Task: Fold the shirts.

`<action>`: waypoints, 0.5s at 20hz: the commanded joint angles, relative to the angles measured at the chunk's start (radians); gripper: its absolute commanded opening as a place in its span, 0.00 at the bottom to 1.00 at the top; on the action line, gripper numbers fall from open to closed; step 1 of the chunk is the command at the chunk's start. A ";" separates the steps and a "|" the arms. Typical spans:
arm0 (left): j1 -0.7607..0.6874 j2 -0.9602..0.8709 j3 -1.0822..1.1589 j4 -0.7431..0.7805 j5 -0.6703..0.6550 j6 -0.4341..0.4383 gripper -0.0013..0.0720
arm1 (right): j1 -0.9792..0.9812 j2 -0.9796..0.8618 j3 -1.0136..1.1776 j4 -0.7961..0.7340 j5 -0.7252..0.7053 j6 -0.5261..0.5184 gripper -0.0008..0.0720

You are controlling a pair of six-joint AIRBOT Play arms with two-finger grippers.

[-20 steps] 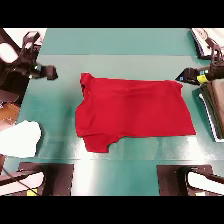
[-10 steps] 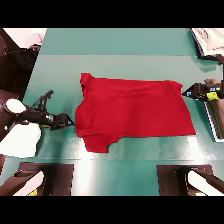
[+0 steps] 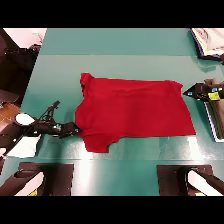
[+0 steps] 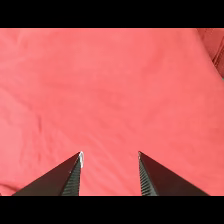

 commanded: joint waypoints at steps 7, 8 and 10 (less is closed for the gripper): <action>-0.107 0.002 0.117 0.046 0.118 -0.014 0.05 | -0.002 0.001 -0.003 -0.105 0.140 0.000 0.57; -0.091 0.002 0.170 0.092 0.104 -0.031 0.06 | -0.002 0.004 -0.016 -0.168 0.176 0.000 0.57; -0.025 0.002 0.275 0.169 0.088 -0.037 0.06 | -0.020 0.025 -0.087 -0.273 0.224 0.000 0.57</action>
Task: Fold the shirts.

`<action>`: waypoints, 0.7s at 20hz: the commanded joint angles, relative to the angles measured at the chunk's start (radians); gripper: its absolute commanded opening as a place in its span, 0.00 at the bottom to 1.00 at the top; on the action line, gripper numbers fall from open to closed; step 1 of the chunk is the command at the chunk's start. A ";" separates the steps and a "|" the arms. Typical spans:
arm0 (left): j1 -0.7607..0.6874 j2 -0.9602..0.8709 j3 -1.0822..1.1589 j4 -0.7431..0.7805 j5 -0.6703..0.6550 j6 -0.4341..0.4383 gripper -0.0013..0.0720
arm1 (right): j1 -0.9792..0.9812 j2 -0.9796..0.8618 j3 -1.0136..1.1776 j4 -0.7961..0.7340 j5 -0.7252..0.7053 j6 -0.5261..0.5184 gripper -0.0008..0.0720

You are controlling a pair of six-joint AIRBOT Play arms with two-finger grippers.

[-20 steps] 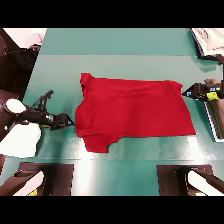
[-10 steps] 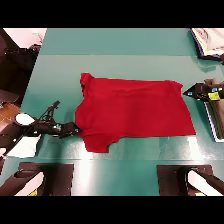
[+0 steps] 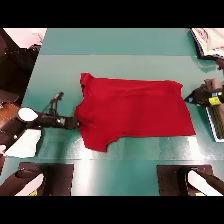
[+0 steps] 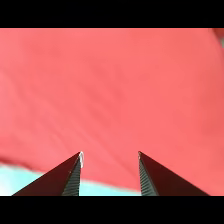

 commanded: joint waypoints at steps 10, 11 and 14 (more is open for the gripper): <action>0.212 0.001 0.210 0.125 -0.017 -0.009 0.06 | -0.413 -0.062 -0.487 0.080 0.059 -0.097 0.57; 0.212 0.001 0.210 0.125 -0.017 -0.010 0.06 | -0.408 -0.072 -0.519 0.078 0.050 -0.097 0.57; 0.212 0.001 0.210 0.124 -0.019 -0.010 0.06 | -0.361 -0.061 -0.591 0.079 0.000 -0.096 0.57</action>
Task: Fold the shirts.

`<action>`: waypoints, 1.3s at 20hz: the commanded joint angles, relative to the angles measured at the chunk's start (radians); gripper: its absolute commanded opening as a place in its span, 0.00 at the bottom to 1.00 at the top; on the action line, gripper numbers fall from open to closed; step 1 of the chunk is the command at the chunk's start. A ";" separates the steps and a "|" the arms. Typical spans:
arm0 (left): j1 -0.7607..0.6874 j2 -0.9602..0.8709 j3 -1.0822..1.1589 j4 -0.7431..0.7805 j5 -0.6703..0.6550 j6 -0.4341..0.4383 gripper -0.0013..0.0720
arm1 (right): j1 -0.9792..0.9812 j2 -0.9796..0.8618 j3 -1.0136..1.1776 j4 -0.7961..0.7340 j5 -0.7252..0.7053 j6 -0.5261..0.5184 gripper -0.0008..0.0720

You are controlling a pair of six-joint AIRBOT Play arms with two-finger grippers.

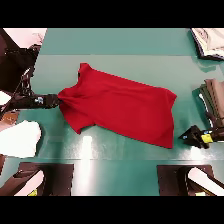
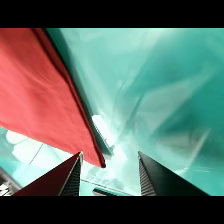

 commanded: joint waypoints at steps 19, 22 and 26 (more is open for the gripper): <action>0.004 0.001 0.103 -0.002 -0.062 0.000 0.05 | 0.402 0.180 -0.005 0.043 -0.146 0.089 0.04; 0.004 0.002 0.358 -0.002 -0.106 0.000 0.06 | 0.365 0.300 0.245 0.044 -0.178 0.117 0.04; 0.004 0.002 0.790 -0.003 -0.134 0.001 0.06 | 0.315 0.371 0.648 0.044 -0.288 0.123 0.04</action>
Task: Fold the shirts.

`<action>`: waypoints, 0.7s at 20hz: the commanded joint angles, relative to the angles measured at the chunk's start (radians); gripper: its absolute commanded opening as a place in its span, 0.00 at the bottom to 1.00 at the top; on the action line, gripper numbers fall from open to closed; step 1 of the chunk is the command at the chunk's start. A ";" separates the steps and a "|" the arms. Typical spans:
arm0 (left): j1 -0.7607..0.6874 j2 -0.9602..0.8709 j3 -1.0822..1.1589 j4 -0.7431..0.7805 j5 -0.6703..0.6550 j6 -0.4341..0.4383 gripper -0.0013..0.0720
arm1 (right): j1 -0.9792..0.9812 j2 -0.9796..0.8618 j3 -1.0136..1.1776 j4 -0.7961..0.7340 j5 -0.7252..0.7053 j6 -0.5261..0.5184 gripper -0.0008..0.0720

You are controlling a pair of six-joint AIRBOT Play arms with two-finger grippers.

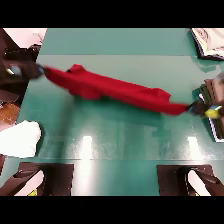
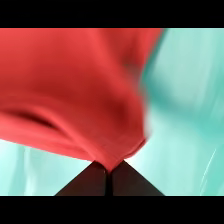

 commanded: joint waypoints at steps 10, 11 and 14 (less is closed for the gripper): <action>0.001 0.092 0.828 -0.171 -0.015 -0.034 0.06 | -0.078 0.010 0.945 0.002 -0.039 0.010 0.04; 0.001 0.111 0.831 -0.197 -0.013 -0.033 0.06 | -0.078 0.011 0.980 0.000 -0.027 0.009 0.04; 0.001 0.142 0.845 -0.315 -0.008 -0.035 0.05 | -0.078 0.003 1.087 -0.012 0.030 0.010 0.04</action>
